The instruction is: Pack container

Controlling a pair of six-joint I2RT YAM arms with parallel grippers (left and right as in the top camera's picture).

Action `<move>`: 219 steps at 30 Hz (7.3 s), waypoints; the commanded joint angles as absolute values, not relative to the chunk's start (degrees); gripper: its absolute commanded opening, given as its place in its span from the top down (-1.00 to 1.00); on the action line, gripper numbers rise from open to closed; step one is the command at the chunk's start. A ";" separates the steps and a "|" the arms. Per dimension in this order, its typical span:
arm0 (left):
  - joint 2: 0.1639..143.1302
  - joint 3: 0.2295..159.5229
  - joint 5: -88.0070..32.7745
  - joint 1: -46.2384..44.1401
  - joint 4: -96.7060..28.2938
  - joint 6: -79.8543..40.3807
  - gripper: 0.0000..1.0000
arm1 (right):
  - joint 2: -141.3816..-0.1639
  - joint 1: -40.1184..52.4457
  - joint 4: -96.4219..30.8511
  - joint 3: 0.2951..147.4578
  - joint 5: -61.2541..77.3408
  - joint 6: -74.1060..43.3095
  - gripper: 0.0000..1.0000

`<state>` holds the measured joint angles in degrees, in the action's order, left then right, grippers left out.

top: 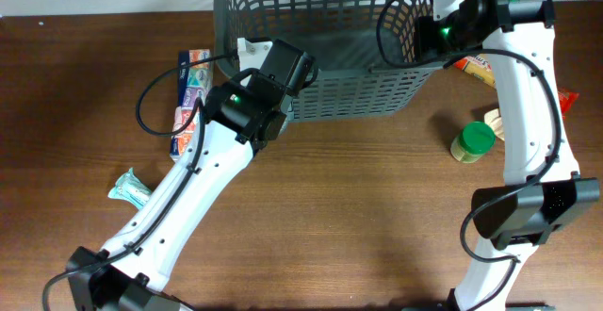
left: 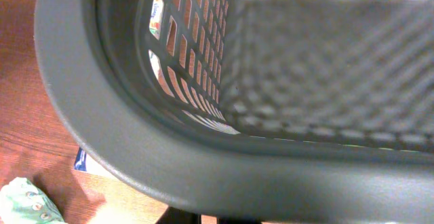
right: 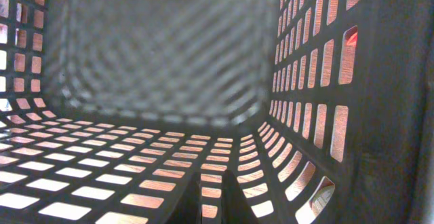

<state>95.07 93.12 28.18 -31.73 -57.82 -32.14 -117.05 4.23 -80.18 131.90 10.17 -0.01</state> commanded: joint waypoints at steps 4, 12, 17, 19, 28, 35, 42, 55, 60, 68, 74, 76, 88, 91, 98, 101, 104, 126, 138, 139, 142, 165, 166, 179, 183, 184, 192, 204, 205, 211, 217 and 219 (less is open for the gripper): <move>95.26 93.80 31.53 -31.31 -57.69 -30.81 0.96 | -116.75 4.56 -80.82 131.46 11.44 -0.05 0.92; 95.26 93.80 31.53 -31.31 -57.67 -30.33 0.96 | -116.75 4.56 -81.14 131.46 11.55 -0.03 0.92; 95.26 93.80 31.55 -31.29 -57.60 -30.33 0.96 | -116.75 4.56 -81.91 131.46 11.55 -0.03 0.92; 95.26 93.80 31.57 -31.20 -57.58 -30.33 0.96 | -116.75 4.56 -82.19 131.46 11.55 -0.03 0.92; 95.26 93.80 31.55 -31.22 -57.60 -30.30 0.96 | -116.75 4.56 -82.35 131.46 11.55 -0.03 0.92; 95.26 93.80 31.55 -31.22 -57.63 -30.30 0.93 | -116.75 4.56 -82.24 131.46 11.55 -0.03 0.93; 95.26 93.80 32.86 -31.22 -57.60 -30.28 0.94 | -116.75 4.56 -82.13 131.46 11.57 -0.03 0.92; 95.26 93.80 33.67 -31.22 -57.69 -29.91 0.84 | -116.75 4.56 -82.15 131.46 11.57 -0.03 0.92; 95.26 93.80 33.63 -31.22 -57.69 -29.91 0.49 | -116.75 4.56 -82.11 131.46 11.60 -0.03 0.15; 95.24 93.80 33.43 -31.22 -57.69 -29.89 0.15 | -116.75 4.56 -80.95 131.46 13.74 0.12 -0.59; 95.24 93.80 33.43 -31.22 -58.11 -29.89 0.16 | -116.75 4.56 -79.35 131.48 16.80 0.21 -0.50; 95.24 93.80 33.43 -31.22 -58.22 -29.89 0.19 | -116.75 4.56 -79.02 131.48 17.67 0.47 -0.50; 92.64 93.86 33.45 -31.24 -59.18 -29.89 0.27 | -116.51 4.56 -76.42 132.92 32.10 1.67 -0.54; 90.15 93.86 33.47 -31.24 -59.18 -29.89 0.74 | -115.98 4.54 -76.44 134.85 34.46 1.67 -0.30; 84.58 93.86 33.45 -31.22 -59.35 -29.91 0.96 | -113.67 4.14 -77.19 145.34 33.10 -1.15 0.92; 83.40 93.86 33.43 -31.24 -60.31 -29.91 0.96 | -113.27 3.31 -78.72 151.33 23.00 -4.03 0.92; 83.00 93.86 33.19 -31.35 -62.30 -29.91 0.97 | -113.06 1.69 -80.86 156.11 8.49 -7.09 0.92; 83.00 93.86 24.18 -33.45 -63.26 -27.29 0.97 | -118.13 -11.70 -82.94 151.76 6.87 2.09 0.92; 83.00 93.86 24.16 -37.12 -62.85 -24.71 0.96 | -125.34 -11.66 -82.96 150.91 12.29 5.87 0.93; 83.00 93.86 24.14 -37.12 -62.85 -24.71 0.96 | -125.69 -11.66 -82.87 150.91 12.69 6.28 0.93; 83.00 93.86 24.14 -37.12 -62.85 -24.71 0.96 | -126.69 -11.66 -82.72 150.91 16.01 8.49 0.92; 83.00 93.86 24.16 -37.12 -62.83 -24.71 0.97 | -128.86 -11.60 -81.19 150.89 24.01 10.74 0.93; 83.00 93.86 24.16 -37.12 -62.83 -24.71 0.96 | -128.99 -11.60 -81.19 150.91 24.01 10.74 0.92; 83.00 93.86 24.18 -37.12 -62.81 -24.71 0.96 | -129.36 -11.55 -81.12 150.91 25.74 10.81 0.92; 83.00 93.86 24.16 -37.12 -62.81 -24.71 0.96 | -129.73 -11.55 -81.14 150.91 25.96 11.20 0.92; 83.00 93.86 24.18 -37.12 -62.81 -24.71 0.97 | -129.86 -11.53 -81.12 150.89 26.06 11.20 0.92; 83.00 93.86 24.18 -37.12 -62.76 -24.71 0.96 | -129.93 -10.26 -79.90 150.89 26.57 11.62 0.92; 83.00 93.86 24.18 -37.12 -62.72 -24.73 0.96 | -129.93 -8.97 -78.65 150.91 26.41 11.60 0.93; 83.00 93.86 24.18 -37.12 -62.67 -24.73 0.96 | -129.93 -9.02 -78.63 150.91 26.35 11.60 0.92; 83.00 93.86 24.18 -37.12 -62.61 -24.73 0.96 | -129.93 -8.99 -78.59 150.89 26.39 11.60 0.92; 83.02 93.86 24.21 -37.12 -62.61 -24.73 0.96 | -129.93 -8.99 -78.54 150.91 26.41 11.60 0.92; 83.02 93.86 24.21 -37.10 -62.61 -24.73 0.96 | -129.93 -8.99 -78.54 150.91 26.50 11.60 0.92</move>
<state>83.46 93.14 24.38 -36.91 -62.81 -25.69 -129.49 -9.80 -78.81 150.85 23.70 10.98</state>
